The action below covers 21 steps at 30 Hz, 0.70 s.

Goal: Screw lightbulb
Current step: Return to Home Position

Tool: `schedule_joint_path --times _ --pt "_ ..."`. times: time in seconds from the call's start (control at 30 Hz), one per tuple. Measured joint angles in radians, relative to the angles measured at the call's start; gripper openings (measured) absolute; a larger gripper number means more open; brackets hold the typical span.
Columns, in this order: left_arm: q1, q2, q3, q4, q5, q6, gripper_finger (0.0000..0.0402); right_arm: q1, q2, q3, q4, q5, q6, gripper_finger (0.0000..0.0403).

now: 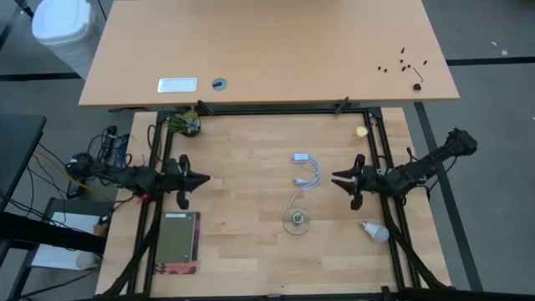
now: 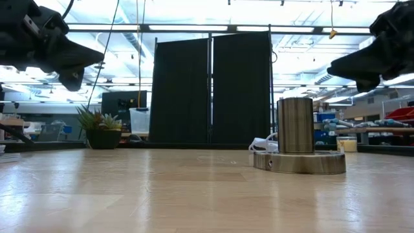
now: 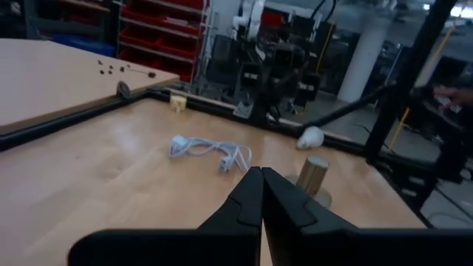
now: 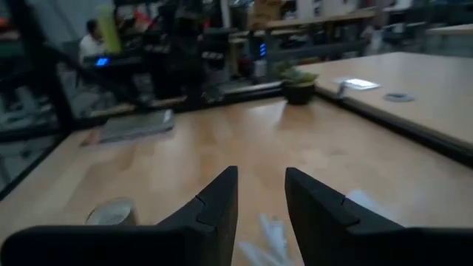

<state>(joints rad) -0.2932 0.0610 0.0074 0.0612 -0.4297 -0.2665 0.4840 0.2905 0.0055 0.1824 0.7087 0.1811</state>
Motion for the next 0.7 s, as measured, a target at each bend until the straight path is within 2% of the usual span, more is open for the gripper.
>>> schedule_joint_path --times 0.3,0.7 --pt "0.075 -0.062 0.000 -0.002 0.000 0.000 0.0012 -0.147 -0.138 0.000 -0.112 0.000 -0.002 0.0123" --pt "0.119 -0.061 0.000 -0.003 0.000 0.000 0.0012 -0.266 -0.232 0.000 -0.109 0.000 -0.001 0.0122"
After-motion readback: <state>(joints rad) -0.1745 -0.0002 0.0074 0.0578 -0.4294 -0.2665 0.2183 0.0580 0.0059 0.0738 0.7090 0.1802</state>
